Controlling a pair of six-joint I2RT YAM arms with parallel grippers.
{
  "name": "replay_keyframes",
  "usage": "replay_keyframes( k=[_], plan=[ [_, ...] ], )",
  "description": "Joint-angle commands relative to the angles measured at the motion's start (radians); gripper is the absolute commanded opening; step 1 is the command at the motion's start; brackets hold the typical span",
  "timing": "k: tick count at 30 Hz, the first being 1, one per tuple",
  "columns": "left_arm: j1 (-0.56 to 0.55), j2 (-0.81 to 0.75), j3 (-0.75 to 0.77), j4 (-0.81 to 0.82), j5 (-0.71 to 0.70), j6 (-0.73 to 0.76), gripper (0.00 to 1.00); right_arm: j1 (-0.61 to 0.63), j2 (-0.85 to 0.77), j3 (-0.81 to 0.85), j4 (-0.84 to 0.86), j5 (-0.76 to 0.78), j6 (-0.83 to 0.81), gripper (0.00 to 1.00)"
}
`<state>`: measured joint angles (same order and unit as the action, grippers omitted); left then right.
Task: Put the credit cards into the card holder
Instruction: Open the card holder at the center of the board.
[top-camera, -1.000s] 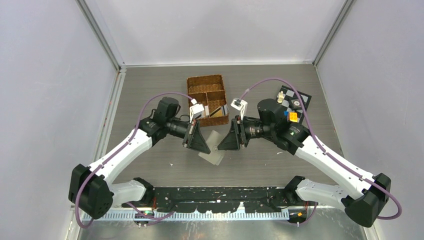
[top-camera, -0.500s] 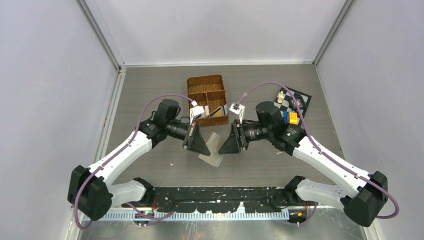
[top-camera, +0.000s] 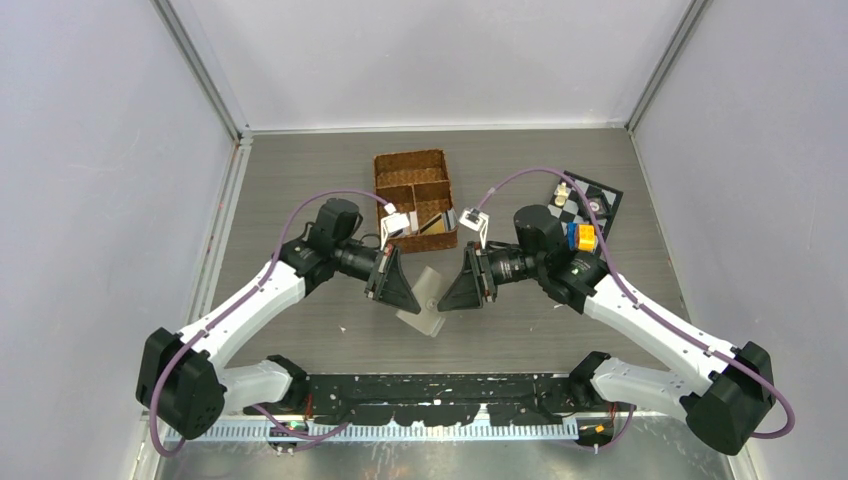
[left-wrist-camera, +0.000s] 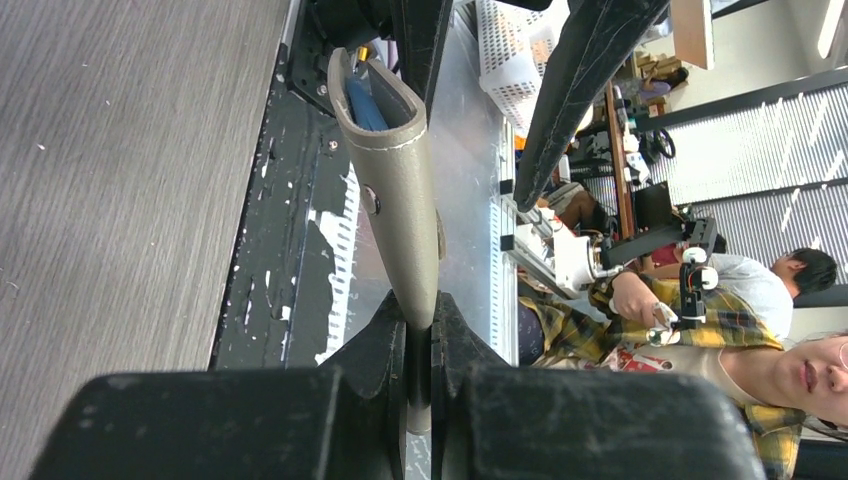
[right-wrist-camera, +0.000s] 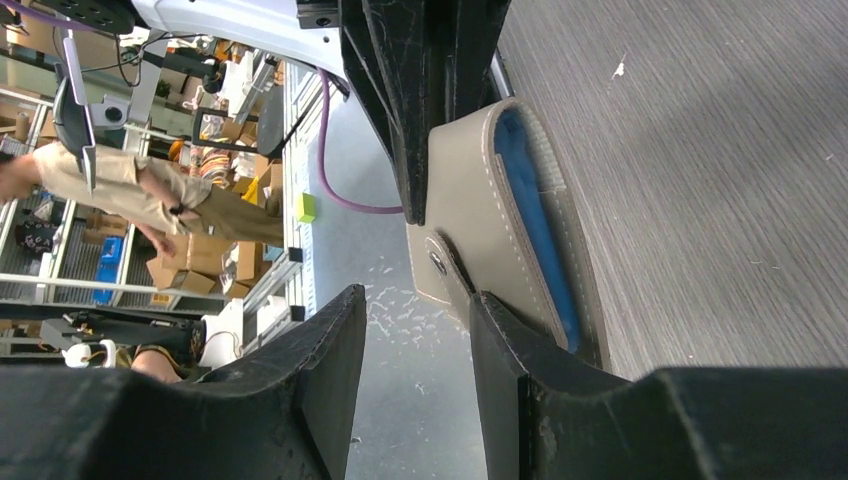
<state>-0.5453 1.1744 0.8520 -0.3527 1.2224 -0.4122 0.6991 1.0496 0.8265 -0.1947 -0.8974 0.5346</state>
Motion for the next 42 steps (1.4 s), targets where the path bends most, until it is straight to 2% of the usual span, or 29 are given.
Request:
replay_keyframes(
  k=[1, 13, 21, 26, 36, 40, 42],
  plan=[
    [-0.004, 0.005, 0.025, 0.066, 0.033, -0.001, 0.0, 0.02, 0.009, -0.003, 0.033, -0.071, 0.021, 0.48],
    [0.004, 0.029, 0.045, -0.007, -0.017, 0.046, 0.0, 0.066, 0.022, 0.009, 0.046, -0.064, 0.028, 0.46],
    [0.004, 0.029, 0.058, -0.051, -0.031, 0.079, 0.0, 0.067, 0.021, 0.02, -0.013, -0.026, -0.004, 0.4],
    [0.004, 0.029, 0.058, -0.052, -0.031, 0.079, 0.0, 0.075, 0.049, 0.043, -0.107, 0.051, -0.077, 0.3],
    [0.004, 0.034, 0.058, -0.051, -0.035, 0.077, 0.0, 0.107, 0.096, 0.065, -0.134, 0.129, -0.131, 0.15],
    [0.007, 0.039, 0.059, -0.056, -0.046, 0.076, 0.0, 0.125, 0.111, 0.078, -0.151, 0.141, -0.155, 0.02],
    [0.013, 0.043, 0.059, -0.061, -0.055, 0.076, 0.0, 0.132, 0.112, 0.08, -0.155, 0.14, -0.163, 0.01]
  ],
)
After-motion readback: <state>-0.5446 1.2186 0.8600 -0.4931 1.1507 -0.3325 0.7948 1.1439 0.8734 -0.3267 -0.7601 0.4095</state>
